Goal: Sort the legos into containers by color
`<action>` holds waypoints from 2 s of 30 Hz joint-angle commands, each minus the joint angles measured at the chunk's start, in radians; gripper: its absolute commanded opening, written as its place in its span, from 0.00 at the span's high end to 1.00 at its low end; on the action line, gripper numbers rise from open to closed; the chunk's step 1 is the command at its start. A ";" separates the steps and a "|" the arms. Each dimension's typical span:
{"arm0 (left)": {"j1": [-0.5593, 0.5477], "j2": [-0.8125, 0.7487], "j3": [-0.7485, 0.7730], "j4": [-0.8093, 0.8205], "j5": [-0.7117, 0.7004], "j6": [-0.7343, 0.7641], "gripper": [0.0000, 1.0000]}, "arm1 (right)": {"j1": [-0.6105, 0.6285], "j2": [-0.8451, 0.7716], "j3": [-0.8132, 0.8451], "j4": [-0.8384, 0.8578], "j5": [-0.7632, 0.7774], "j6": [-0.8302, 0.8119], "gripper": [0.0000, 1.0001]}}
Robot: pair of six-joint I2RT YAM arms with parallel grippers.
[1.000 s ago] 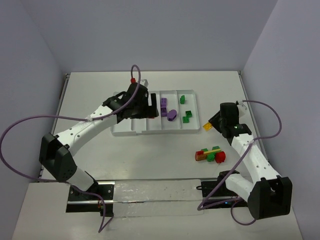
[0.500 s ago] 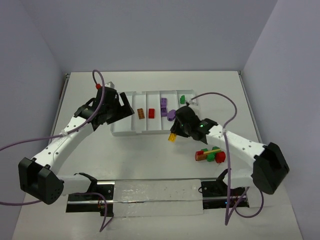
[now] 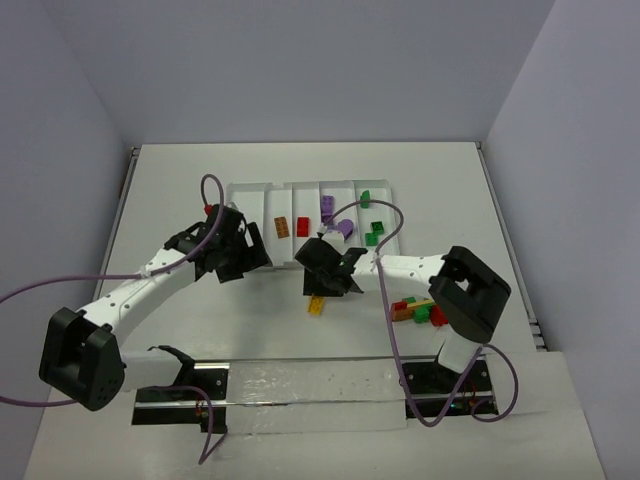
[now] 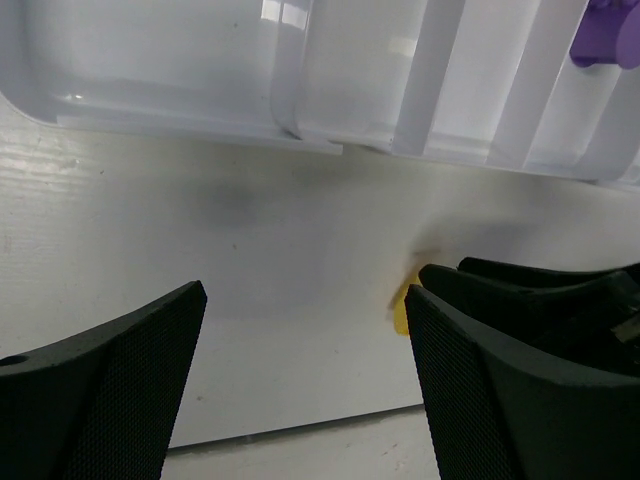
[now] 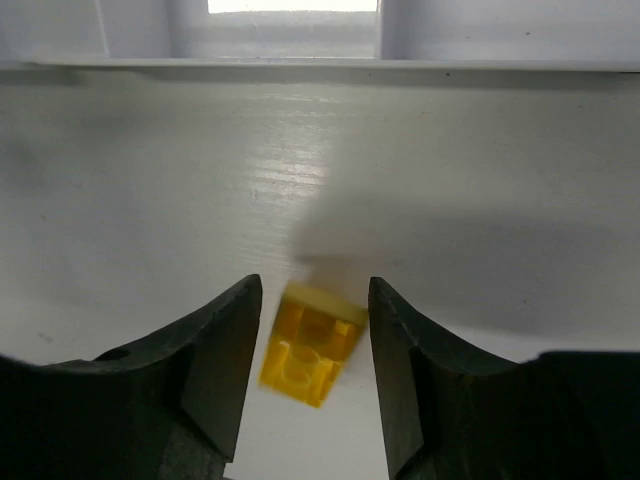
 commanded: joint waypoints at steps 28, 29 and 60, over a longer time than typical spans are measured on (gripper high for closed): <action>-0.435 0.371 0.222 0.049 -0.178 -0.178 0.09 | -0.498 -0.662 -0.127 -0.181 0.216 -0.240 0.16; -0.443 0.385 0.229 0.044 -0.185 -0.188 0.10 | -0.499 -0.671 -0.130 -0.182 0.219 -0.236 0.16; -0.200 0.289 0.575 -0.312 -0.528 -0.025 0.92 | -0.501 -0.747 -0.164 -0.189 0.222 -0.215 0.16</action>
